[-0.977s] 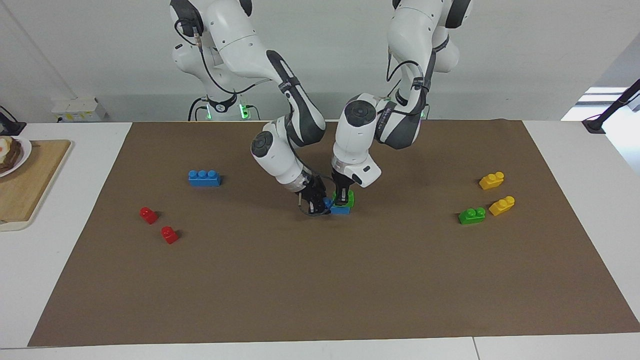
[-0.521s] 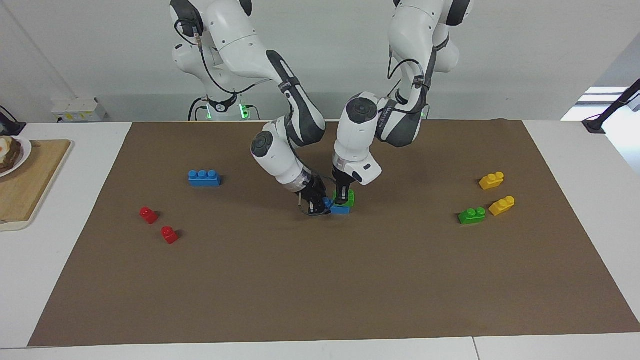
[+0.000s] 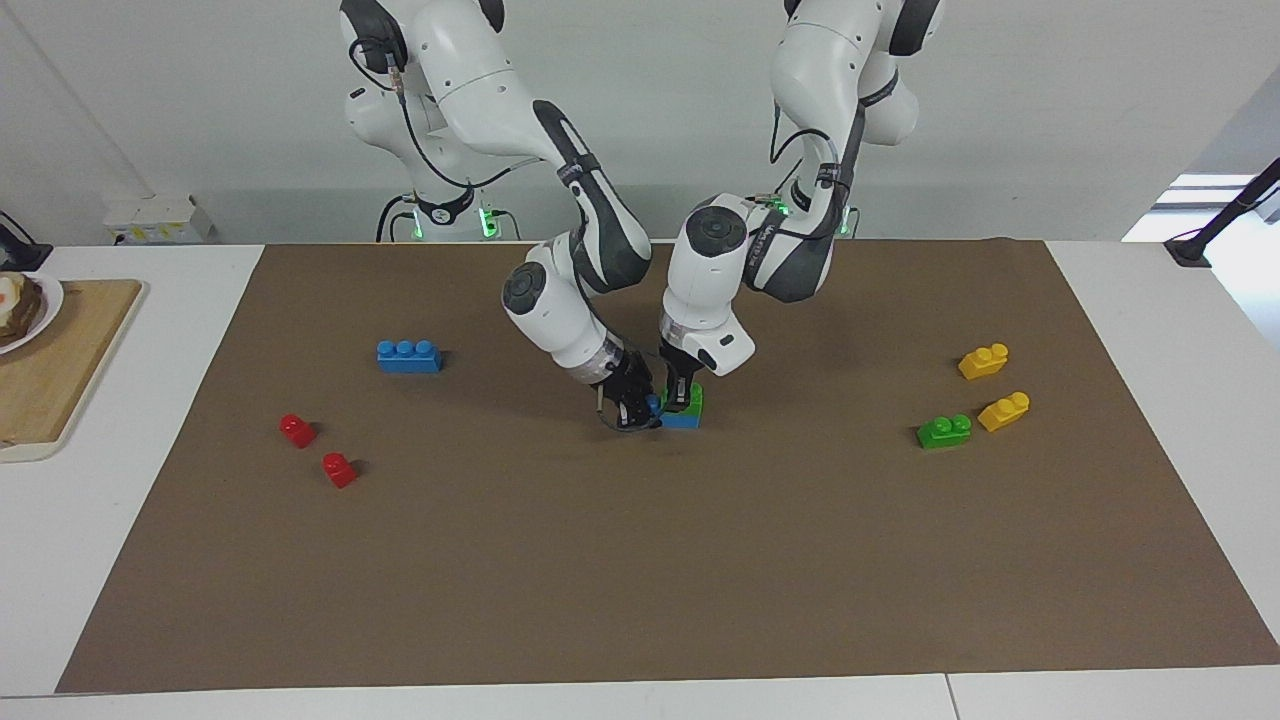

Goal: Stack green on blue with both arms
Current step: 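Carry the green brick with the left gripper onto the held blue brick, then open the left gripper and lift it away from the stacked bricks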

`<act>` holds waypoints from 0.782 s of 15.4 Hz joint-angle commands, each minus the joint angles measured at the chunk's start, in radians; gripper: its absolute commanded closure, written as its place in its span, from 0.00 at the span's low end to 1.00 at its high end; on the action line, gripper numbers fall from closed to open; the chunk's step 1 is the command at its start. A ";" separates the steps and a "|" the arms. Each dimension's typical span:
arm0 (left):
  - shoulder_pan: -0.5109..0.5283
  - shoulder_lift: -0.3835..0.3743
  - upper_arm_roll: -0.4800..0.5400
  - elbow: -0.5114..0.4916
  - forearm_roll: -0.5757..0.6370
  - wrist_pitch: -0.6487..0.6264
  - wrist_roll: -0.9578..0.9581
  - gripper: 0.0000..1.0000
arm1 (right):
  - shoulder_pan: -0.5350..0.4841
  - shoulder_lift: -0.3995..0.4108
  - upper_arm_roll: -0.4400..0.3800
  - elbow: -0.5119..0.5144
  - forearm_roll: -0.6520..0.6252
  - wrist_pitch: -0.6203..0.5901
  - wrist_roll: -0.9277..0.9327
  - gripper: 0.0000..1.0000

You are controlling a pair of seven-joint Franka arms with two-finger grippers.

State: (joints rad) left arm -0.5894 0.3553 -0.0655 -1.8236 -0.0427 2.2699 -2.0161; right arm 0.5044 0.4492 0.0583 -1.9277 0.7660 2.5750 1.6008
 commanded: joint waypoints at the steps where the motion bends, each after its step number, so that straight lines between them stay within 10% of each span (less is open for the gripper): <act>1: -0.010 -0.001 0.019 -0.029 0.014 -0.029 0.002 0.61 | -0.007 0.011 -0.002 -0.016 0.027 0.042 -0.035 1.00; 2: -0.012 -0.001 0.021 -0.028 0.014 -0.036 0.007 0.01 | -0.007 0.011 -0.002 -0.016 0.027 0.042 -0.035 1.00; 7: 0.023 -0.016 0.023 0.055 0.018 -0.154 0.059 0.00 | -0.007 0.011 -0.002 -0.014 0.027 0.042 -0.033 1.00; 9: 0.034 -0.030 0.024 0.121 0.017 -0.242 0.085 0.00 | -0.010 0.011 -0.002 -0.008 0.027 0.040 -0.035 0.49; 12: 0.078 -0.106 0.032 0.121 0.015 -0.292 0.141 0.00 | -0.010 0.011 -0.003 0.013 0.024 0.031 -0.038 0.37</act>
State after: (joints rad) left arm -0.5486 0.3128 -0.0320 -1.6981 -0.0367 2.0363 -1.9336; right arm 0.5016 0.4518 0.0491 -1.9264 0.7660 2.5819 1.6005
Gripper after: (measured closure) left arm 0.000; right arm 0.419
